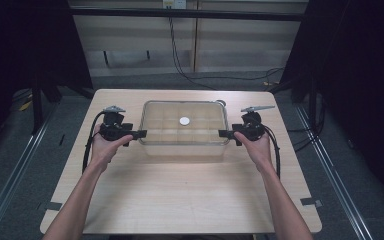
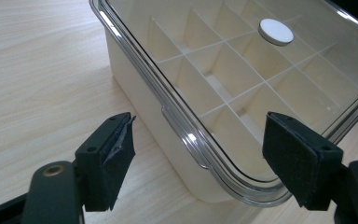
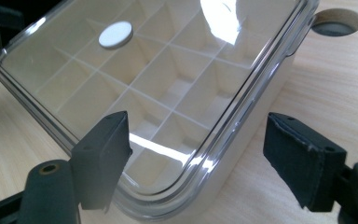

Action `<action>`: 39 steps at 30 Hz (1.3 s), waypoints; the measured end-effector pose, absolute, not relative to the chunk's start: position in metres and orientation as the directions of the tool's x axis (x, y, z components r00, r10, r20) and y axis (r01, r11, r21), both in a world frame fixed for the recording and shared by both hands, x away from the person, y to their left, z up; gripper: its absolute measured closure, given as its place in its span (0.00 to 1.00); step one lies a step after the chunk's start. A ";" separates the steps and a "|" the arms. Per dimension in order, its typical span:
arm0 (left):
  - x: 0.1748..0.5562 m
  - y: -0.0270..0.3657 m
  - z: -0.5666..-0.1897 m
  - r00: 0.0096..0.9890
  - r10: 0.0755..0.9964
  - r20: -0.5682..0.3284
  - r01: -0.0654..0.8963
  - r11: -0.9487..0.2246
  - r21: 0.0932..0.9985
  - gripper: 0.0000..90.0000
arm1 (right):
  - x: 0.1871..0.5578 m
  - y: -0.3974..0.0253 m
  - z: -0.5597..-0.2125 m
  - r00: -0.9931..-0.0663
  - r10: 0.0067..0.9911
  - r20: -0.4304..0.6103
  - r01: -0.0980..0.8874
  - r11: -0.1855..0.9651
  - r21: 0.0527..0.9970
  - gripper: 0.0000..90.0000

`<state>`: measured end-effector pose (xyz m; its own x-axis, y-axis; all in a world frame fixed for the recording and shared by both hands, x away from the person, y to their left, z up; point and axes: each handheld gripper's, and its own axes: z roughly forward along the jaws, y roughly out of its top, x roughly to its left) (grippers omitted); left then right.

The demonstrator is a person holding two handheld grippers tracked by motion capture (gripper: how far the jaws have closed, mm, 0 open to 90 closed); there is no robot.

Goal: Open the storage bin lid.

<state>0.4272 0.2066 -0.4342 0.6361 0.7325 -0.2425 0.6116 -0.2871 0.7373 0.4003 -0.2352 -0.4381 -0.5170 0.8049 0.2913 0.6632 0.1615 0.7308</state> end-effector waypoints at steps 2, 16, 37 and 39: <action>0.429 0.203 -0.438 0.636 0.731 -0.246 0.620 -0.294 0.728 0.28 | 0.402 -0.234 -0.441 -0.526 0.796 0.299 0.672 0.174 0.720 0.25; 0.435 0.193 -0.443 0.656 0.698 -0.287 0.638 -0.310 0.705 0.23 | 0.409 -0.228 -0.447 -0.520 0.789 0.328 0.690 0.162 0.705 0.23; 0.439 0.184 -0.444 0.659 0.688 -0.302 0.652 -0.324 0.686 0.19 | 0.422 -0.215 -0.454 -0.490 0.800 0.346 0.730 0.160 0.665 0.12; 0.441 0.183 -0.445 0.656 0.684 -0.319 0.662 -0.319 0.678 0.18 | 0.422 -0.216 -0.454 -0.487 0.800 0.350 0.734 0.157 0.661 0.12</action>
